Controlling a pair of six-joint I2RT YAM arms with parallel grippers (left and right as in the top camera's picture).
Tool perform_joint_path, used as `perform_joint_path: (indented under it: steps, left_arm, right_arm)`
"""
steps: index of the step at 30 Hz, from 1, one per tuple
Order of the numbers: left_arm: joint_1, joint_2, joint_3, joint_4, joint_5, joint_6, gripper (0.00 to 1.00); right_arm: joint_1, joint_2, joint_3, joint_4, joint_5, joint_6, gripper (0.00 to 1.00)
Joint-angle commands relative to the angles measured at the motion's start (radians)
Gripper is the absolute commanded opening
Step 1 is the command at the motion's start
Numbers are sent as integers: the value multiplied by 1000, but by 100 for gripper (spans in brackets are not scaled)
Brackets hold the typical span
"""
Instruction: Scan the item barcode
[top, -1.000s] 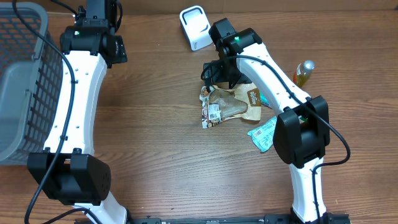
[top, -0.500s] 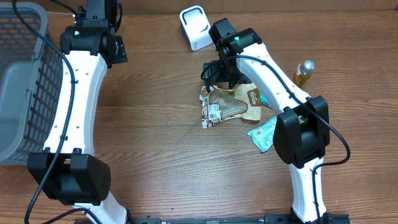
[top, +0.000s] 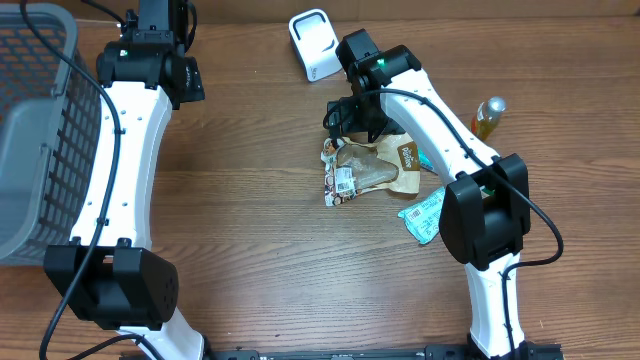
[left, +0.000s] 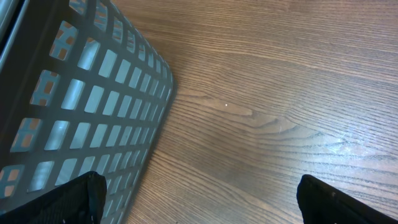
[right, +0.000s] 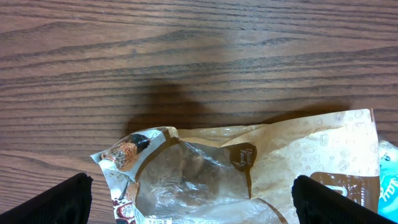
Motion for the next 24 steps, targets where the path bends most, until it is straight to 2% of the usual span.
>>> perform_joint_path:
  steps: [1, 15, 19, 24]
  left_arm:
    - [-7, -19, 16, 1, -13, 8, 99]
    - [-7, -19, 16, 1, -13, 8, 100]
    - [-7, -19, 16, 1, -13, 8, 100]
    - [-7, -19, 16, 1, -13, 8, 100]
  right_arm:
    - [2, -28, -5, 5, 10, 4, 100]
    - [3, -10, -5, 8, 10, 5, 100]
    - [3, -76, -5, 8, 10, 4, 100]
    - [3, -272, -5, 8, 10, 4, 100]
